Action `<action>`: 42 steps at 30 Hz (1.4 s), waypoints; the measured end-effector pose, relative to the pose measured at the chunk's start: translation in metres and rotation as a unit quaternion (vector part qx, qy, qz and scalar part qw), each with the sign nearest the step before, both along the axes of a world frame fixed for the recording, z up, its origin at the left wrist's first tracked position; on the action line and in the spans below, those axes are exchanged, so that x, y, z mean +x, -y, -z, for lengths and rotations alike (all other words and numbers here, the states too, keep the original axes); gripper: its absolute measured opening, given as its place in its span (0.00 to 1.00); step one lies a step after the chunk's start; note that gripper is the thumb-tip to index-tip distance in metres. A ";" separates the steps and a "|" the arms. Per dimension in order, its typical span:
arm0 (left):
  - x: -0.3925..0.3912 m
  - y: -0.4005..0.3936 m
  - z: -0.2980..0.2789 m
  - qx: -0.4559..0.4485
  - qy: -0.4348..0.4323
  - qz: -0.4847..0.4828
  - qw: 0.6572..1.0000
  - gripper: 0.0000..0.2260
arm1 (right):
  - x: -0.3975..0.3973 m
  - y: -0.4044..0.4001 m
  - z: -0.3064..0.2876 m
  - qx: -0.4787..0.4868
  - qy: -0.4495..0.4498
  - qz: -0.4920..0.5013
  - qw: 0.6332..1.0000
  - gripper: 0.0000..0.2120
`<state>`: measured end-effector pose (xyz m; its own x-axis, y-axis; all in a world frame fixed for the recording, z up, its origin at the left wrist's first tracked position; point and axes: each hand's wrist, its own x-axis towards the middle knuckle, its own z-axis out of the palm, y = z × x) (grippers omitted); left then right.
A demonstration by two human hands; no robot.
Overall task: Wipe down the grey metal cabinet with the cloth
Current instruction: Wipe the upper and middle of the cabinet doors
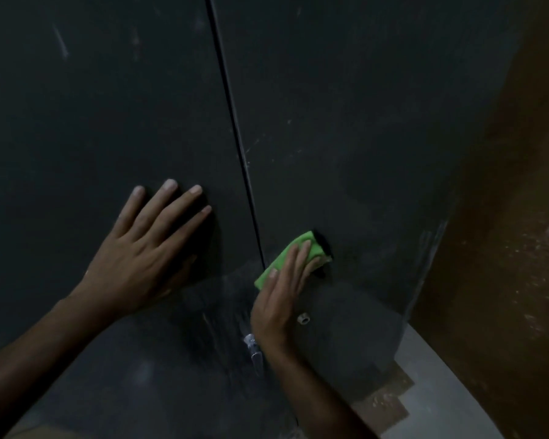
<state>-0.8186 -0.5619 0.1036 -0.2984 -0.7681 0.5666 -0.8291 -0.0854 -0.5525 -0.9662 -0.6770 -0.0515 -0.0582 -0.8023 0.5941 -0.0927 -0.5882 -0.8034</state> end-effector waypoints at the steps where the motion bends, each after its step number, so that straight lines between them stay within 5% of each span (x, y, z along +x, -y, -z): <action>1: 0.000 0.000 -0.001 -0.002 0.005 0.001 1.000 0.30 | -0.007 0.004 0.006 0.003 -0.013 0.003 1.000 0.24; 6: -0.005 -0.006 -0.008 0.010 0.007 0.003 1.000 0.29 | -0.008 0.055 -0.041 0.161 0.105 0.104 0.976 0.25; 12: 0.003 -0.026 -0.024 0.050 0.018 0.018 0.998 0.26 | 0.009 -0.028 0.020 -0.030 -0.046 -0.026 0.998 0.27; 17: 0.027 -0.063 -0.045 0.080 0.023 0.046 0.995 0.25 | 0.009 0.025 -0.044 0.156 0.114 0.099 0.976 0.25; 22: 0.045 -0.093 -0.064 0.105 0.039 0.061 0.992 0.26 | 0.083 -0.101 -0.015 0.006 0.016 0.014 1.000 0.27; 24: 0.054 -0.105 -0.071 0.118 0.048 0.058 0.990 0.27 | 0.077 -0.108 0.004 0.022 -0.007 0.013 1.000 0.27; 28: 0.075 -0.127 -0.075 0.144 0.069 0.066 0.985 0.28 | 0.079 -0.077 -0.053 0.174 0.101 0.098 0.975 0.27; 32: 0.096 -0.144 -0.078 0.149 0.077 0.054 0.984 0.26 | 0.117 -0.132 -0.054 0.026 0.063 0.038 0.997 0.27; 38: 0.122 -0.167 -0.090 0.143 0.087 0.061 0.984 0.26 | 0.083 -0.101 -0.048 0.216 0.208 0.092 0.949 0.32; 42: 0.135 -0.173 -0.095 0.132 0.112 0.062 0.983 0.29 | 0.104 -0.113 -0.056 0.126 0.161 0.095 0.974 0.27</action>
